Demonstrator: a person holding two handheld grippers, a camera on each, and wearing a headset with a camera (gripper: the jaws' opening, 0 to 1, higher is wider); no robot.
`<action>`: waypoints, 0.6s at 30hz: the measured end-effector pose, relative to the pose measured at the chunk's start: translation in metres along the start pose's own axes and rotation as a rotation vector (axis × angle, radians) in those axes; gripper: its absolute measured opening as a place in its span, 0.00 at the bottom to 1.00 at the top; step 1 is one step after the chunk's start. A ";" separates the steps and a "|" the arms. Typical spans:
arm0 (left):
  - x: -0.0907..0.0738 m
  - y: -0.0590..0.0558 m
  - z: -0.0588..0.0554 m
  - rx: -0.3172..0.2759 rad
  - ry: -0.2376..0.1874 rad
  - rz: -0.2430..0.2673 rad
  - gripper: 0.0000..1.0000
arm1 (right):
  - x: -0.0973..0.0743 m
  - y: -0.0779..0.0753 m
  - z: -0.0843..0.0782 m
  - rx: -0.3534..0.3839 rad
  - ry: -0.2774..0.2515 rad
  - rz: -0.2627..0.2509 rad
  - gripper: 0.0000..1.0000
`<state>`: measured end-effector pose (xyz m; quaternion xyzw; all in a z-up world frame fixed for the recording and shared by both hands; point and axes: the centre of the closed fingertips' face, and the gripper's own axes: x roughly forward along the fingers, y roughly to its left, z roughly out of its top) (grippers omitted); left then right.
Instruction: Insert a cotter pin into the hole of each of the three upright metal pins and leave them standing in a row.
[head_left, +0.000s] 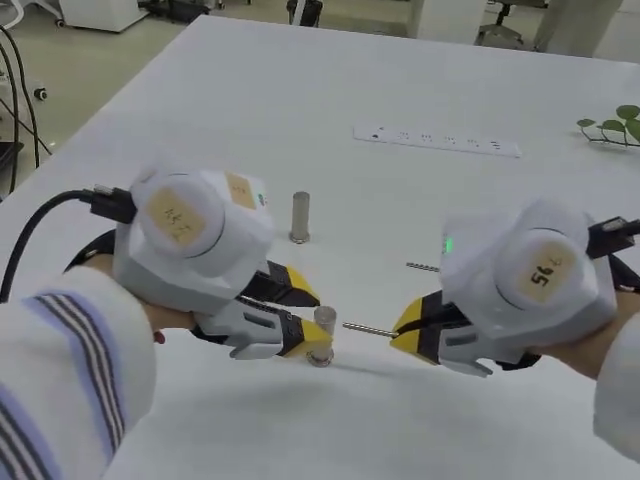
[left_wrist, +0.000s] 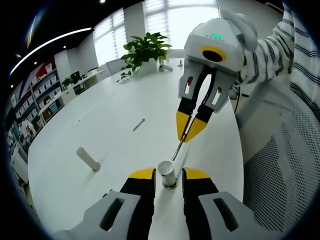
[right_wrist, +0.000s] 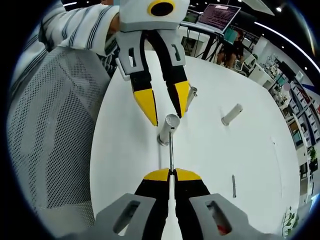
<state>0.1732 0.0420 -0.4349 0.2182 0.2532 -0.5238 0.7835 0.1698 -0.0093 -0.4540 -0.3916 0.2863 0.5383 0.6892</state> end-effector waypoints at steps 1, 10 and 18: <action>0.000 0.000 0.000 0.001 0.002 -0.001 0.16 | 0.000 0.000 0.001 -0.001 0.000 0.000 0.00; 0.000 0.004 0.001 -0.001 -0.011 0.005 0.09 | 0.003 -0.001 0.003 -0.006 0.001 0.004 0.00; -0.001 0.003 0.000 -0.002 -0.010 0.008 0.09 | 0.005 -0.001 0.009 -0.007 -0.009 0.006 0.00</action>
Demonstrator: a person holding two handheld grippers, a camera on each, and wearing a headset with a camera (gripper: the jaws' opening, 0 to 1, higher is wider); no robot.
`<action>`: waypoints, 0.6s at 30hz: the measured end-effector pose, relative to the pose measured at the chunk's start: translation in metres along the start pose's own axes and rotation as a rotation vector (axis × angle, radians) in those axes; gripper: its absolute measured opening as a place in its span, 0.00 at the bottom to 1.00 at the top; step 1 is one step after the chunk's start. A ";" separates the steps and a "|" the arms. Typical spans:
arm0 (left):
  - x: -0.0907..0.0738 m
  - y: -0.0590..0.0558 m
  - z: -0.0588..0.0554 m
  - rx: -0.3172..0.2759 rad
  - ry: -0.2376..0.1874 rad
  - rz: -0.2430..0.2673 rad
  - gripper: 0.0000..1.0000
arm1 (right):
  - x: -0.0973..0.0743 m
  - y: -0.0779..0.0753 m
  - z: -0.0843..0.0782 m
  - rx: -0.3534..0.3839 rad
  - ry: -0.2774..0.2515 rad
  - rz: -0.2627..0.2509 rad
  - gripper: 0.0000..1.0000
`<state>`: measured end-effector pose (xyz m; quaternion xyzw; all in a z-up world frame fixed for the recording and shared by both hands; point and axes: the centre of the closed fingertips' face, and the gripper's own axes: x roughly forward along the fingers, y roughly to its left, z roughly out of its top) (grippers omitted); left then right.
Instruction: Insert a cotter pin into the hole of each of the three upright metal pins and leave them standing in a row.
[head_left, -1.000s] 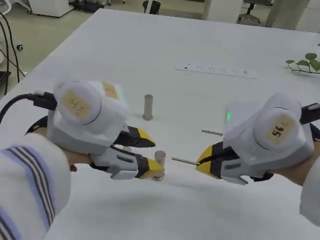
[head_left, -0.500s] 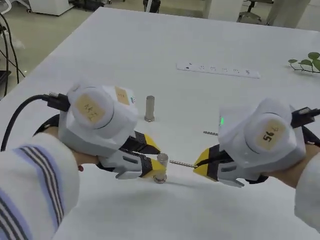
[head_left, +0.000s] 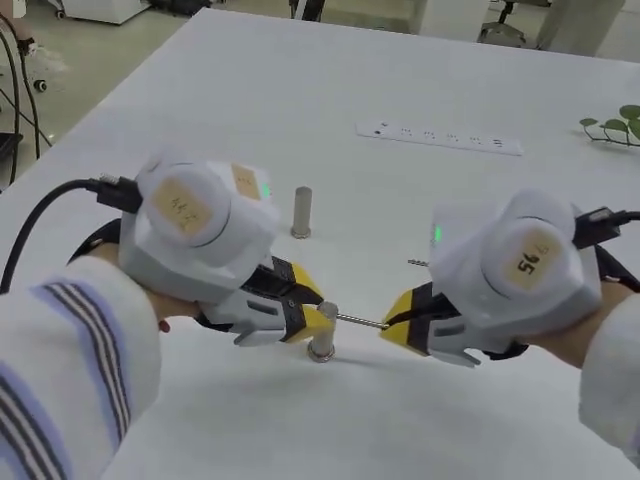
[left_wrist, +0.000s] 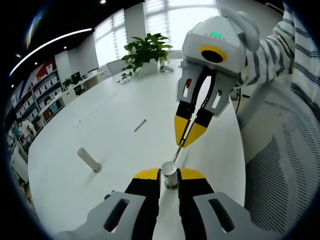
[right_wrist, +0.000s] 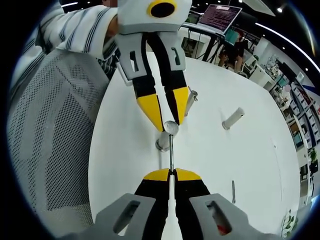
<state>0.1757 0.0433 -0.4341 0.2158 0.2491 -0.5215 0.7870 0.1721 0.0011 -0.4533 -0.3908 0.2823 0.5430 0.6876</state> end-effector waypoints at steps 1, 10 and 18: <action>0.000 0.000 0.000 -0.006 0.000 0.001 0.09 | 0.000 0.000 0.001 -0.001 -0.002 -0.001 0.00; 0.000 0.000 0.000 -0.022 -0.001 0.001 0.09 | 0.006 -0.001 0.013 -0.010 -0.017 0.001 0.00; -0.001 0.000 0.000 -0.022 -0.004 -0.008 0.09 | 0.012 0.000 0.024 -0.030 -0.021 0.009 0.00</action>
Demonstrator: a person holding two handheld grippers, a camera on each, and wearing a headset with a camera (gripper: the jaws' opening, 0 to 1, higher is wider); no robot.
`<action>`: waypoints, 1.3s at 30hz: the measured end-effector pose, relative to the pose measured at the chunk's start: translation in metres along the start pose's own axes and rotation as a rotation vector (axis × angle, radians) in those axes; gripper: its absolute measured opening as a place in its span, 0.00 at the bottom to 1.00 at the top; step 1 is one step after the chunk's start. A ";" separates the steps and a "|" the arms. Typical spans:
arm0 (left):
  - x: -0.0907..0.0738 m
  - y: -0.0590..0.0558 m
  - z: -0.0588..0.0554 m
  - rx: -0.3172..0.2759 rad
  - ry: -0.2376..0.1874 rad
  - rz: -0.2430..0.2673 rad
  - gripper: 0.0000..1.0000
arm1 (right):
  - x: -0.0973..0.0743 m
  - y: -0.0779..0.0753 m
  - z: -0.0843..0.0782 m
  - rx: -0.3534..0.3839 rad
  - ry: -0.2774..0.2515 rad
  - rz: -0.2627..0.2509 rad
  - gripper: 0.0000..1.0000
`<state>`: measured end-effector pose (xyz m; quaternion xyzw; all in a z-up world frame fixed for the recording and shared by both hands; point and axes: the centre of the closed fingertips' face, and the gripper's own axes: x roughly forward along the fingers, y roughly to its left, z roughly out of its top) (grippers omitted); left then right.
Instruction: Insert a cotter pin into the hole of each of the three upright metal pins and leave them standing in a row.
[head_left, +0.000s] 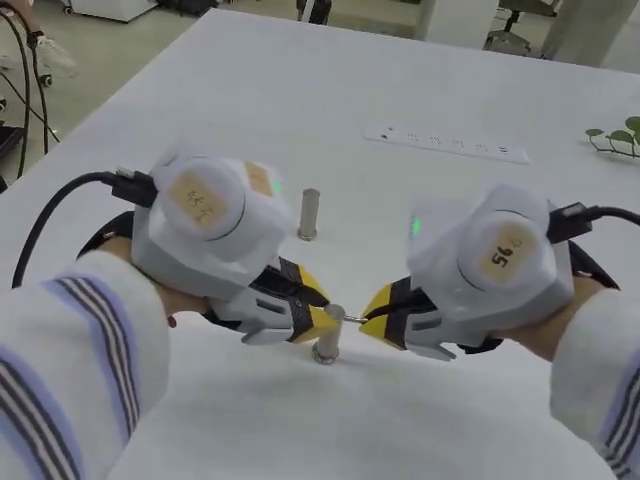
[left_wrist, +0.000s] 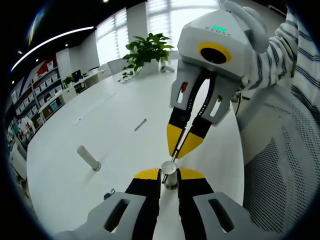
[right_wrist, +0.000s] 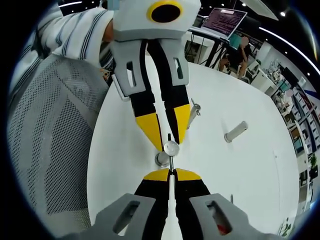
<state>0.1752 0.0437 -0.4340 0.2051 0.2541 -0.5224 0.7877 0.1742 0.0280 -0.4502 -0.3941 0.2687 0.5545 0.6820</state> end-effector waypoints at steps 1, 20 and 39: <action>0.000 0.000 0.000 0.000 -0.001 0.000 0.09 | 0.001 0.000 0.001 -0.001 0.000 0.001 0.00; -0.004 0.001 -0.007 0.000 0.024 -0.023 0.03 | 0.008 -0.001 0.009 -0.059 -0.006 -0.003 0.00; 0.000 -0.001 -0.002 0.020 0.032 -0.031 0.10 | 0.001 0.001 0.008 -0.054 -0.046 0.011 0.02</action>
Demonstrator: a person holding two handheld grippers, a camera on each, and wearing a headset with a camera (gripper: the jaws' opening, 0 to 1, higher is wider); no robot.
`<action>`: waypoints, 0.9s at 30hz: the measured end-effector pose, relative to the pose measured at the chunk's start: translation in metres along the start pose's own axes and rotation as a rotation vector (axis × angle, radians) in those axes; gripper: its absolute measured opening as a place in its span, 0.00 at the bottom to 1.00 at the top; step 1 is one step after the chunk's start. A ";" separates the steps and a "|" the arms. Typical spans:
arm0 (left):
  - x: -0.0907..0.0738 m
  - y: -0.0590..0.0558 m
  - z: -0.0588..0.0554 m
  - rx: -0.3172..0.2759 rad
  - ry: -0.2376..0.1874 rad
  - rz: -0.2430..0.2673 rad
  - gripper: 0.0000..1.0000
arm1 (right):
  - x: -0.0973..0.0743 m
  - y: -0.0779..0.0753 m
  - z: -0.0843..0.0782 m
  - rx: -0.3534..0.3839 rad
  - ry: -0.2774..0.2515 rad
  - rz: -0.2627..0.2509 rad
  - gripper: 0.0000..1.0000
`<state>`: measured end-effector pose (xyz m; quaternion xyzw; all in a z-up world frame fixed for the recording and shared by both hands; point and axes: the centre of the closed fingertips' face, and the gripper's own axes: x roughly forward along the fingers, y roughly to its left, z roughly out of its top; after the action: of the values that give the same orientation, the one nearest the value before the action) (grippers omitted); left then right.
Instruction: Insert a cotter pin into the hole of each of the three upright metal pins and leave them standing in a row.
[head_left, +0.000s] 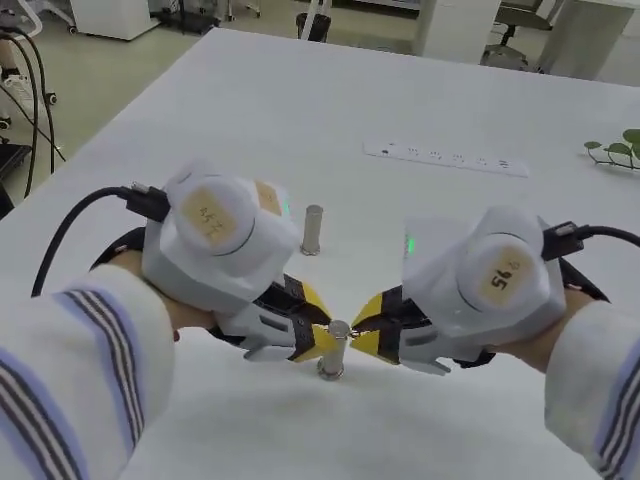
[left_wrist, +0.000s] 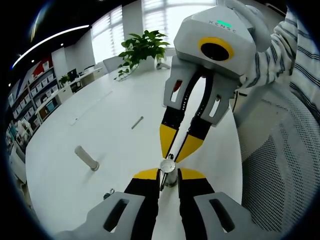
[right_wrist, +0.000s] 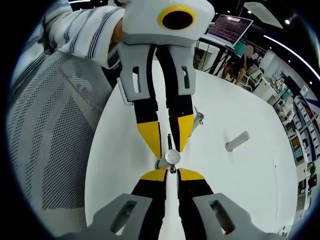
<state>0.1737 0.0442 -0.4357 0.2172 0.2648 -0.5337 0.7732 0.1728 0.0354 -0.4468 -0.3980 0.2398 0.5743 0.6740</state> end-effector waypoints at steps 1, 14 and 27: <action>0.000 0.000 0.000 0.001 0.002 0.000 0.11 | 0.000 0.001 -0.001 -0.004 0.002 0.002 0.02; 0.001 -0.001 0.003 -0.018 -0.008 0.004 0.12 | 0.001 0.000 -0.004 0.004 -0.009 -0.011 0.00; -0.024 0.006 0.017 -0.114 -0.124 0.030 0.27 | 0.006 0.008 -0.004 0.240 -0.137 -0.009 0.12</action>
<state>0.1757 0.0527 -0.4075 0.1432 0.2432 -0.5184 0.8072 0.1667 0.0360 -0.4557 -0.2755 0.2585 0.5642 0.7341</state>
